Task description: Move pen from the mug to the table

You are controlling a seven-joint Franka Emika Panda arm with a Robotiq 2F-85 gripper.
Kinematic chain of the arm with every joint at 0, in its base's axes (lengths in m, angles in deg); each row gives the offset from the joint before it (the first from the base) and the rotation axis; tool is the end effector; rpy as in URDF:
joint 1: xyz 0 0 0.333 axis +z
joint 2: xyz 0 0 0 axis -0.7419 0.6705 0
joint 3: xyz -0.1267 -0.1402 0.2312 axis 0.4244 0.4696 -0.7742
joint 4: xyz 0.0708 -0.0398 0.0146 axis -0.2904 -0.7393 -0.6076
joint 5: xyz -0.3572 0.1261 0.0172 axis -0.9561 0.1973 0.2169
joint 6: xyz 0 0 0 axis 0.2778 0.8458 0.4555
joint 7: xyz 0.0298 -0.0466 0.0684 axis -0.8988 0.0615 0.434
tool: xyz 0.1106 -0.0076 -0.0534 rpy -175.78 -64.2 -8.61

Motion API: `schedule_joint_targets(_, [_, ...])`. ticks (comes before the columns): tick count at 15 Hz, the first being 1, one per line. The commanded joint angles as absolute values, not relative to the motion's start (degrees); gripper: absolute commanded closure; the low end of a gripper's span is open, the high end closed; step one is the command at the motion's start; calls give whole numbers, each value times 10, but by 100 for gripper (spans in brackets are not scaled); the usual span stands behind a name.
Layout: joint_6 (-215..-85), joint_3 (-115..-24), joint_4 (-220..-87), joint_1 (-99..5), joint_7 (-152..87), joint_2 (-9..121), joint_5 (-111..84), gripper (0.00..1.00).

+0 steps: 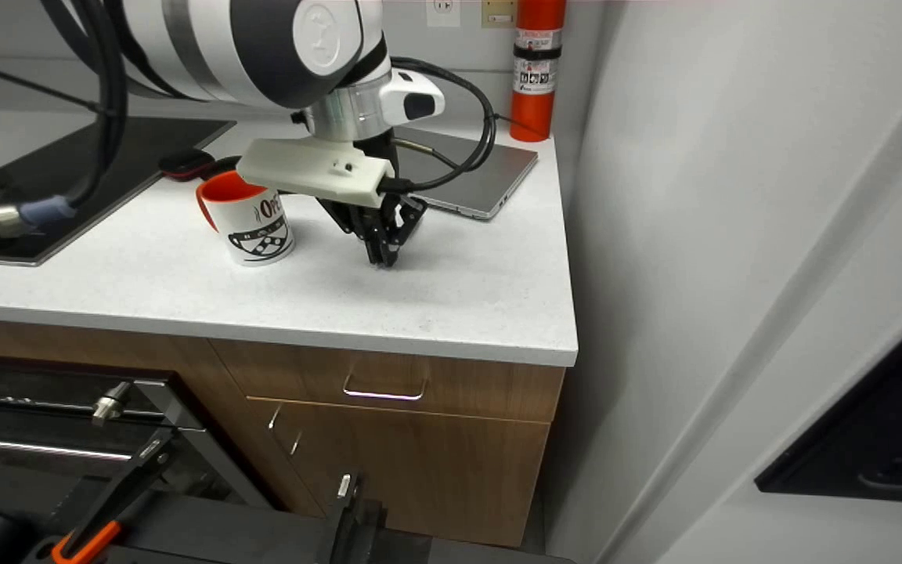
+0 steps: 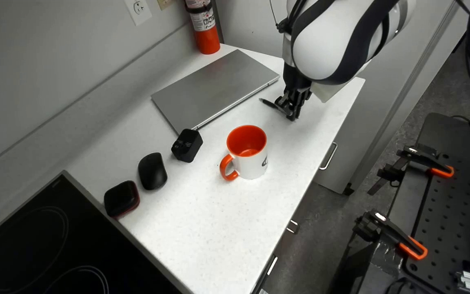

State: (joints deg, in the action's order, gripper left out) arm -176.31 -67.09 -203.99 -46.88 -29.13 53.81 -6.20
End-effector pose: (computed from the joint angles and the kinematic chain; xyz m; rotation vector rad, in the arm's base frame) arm 0.4674 -0.0524 0.1759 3.1225 -0.2826 0.1119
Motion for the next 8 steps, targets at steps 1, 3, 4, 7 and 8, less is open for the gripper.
schedule_joint_targets(1, [-1699, -681, -2022, -481, -303, 521, -76, 48])
schedule_joint_targets(3, [-1685, -690, -2026, -486, -291, 505, -65, 32])
schedule_joint_targets(4, [-1680, -690, -2026, -487, -293, 500, -66, 25])
schedule_joint_targets(7, [-1666, -693, -2021, -493, -288, 491, -59, 3])
schedule_joint_targets(8, [-1661, -694, -2020, -494, -287, 488, -58, 0])
